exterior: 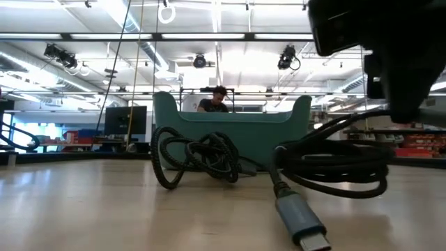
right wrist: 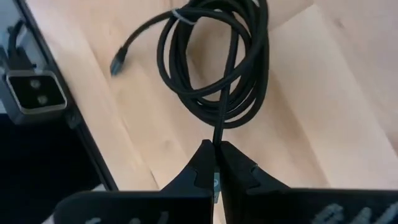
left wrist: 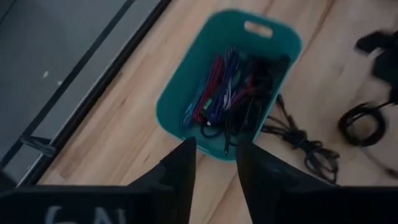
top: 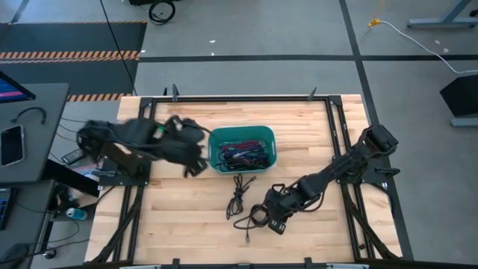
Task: Pick and place USB-C Cables
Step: Put the bottom black charger cable into the light blue bin
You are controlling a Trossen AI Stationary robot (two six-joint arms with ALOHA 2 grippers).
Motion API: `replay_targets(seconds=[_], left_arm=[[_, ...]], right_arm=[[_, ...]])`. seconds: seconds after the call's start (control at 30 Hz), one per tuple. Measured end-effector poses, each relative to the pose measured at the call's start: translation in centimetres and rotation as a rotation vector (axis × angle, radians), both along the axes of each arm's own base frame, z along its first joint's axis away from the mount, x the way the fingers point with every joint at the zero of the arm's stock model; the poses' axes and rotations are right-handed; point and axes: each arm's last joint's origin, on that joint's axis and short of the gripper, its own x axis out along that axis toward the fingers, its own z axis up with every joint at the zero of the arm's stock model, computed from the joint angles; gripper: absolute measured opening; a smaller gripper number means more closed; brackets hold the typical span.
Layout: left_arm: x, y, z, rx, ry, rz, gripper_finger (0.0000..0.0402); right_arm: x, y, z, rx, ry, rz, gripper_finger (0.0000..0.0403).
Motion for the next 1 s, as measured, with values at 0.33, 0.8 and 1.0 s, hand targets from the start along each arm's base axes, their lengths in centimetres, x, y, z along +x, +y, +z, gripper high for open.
replay_targets(seconds=[0.33, 0.8, 1.0], left_arm=[[3.8, -0.6, -3.1, 0.011, 0.101, 0.045, 0.0083], [6.2, -1.7, -4.2, -0.160, 0.031, 0.045, 0.0163], [8.6, -2.3, -5.6, -0.205, 0.024, -0.002, 0.0192]], right_arm=[[-2.4, 0.3, 1.5, -0.096, 0.033, 0.082, 0.0007], [-5.8, -2.4, 7.3, -0.284, -0.146, -0.019, 0.0007], [-7.1, -3.8, 9.2, -0.342, -0.211, -0.058, 0.0007]])
